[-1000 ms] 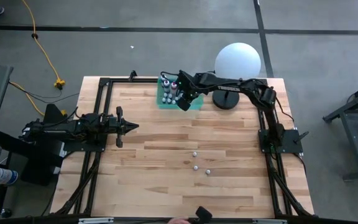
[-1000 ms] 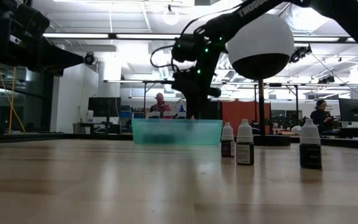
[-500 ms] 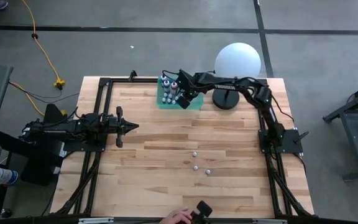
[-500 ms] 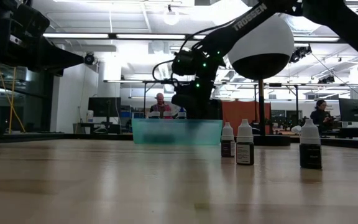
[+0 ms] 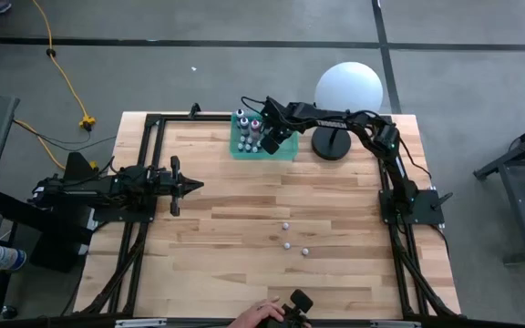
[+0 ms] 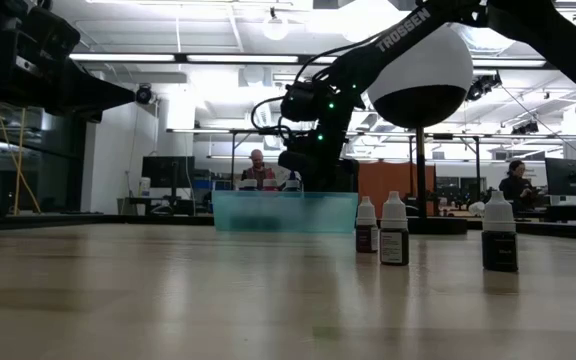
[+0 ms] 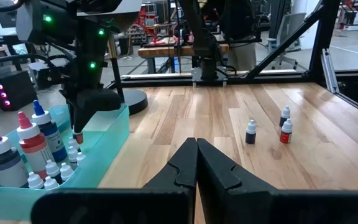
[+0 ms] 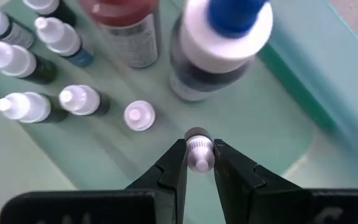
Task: Pick & Place food coloring
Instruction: Put the small orange food coloring bottle into the bin, then put the small black food coloring bottle into the bin
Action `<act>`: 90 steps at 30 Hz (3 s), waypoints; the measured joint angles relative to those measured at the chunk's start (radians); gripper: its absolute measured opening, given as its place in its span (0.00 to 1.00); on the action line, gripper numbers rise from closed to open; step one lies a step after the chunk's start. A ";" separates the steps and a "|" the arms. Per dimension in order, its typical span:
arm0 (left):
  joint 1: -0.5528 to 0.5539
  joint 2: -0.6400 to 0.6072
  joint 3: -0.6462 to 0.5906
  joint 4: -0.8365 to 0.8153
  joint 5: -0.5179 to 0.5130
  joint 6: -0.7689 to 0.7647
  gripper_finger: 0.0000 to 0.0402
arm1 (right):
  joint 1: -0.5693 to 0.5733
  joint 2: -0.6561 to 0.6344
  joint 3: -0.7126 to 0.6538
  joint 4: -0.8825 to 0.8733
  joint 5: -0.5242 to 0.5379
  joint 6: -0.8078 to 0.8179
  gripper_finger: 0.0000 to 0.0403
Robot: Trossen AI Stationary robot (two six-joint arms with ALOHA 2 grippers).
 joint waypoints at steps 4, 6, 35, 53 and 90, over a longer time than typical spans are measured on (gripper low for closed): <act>0.000 0.000 0.000 0.000 0.000 0.000 0.00 | -0.007 0.000 0.000 0.013 -0.018 -0.002 0.16; 0.000 0.000 0.000 0.000 0.000 0.000 0.00 | -0.007 0.000 0.000 0.017 -0.025 -0.002 0.16; 0.000 0.000 0.000 0.000 -0.001 0.000 0.00 | 0.008 0.024 0.000 0.020 -0.084 0.005 0.17; 0.000 0.000 0.000 0.000 -0.001 0.000 0.00 | 0.008 0.024 0.000 0.035 -0.079 0.005 0.17; 0.000 0.000 0.000 0.000 -0.001 0.000 0.00 | 0.052 -0.075 0.000 -0.003 -0.055 -0.022 0.54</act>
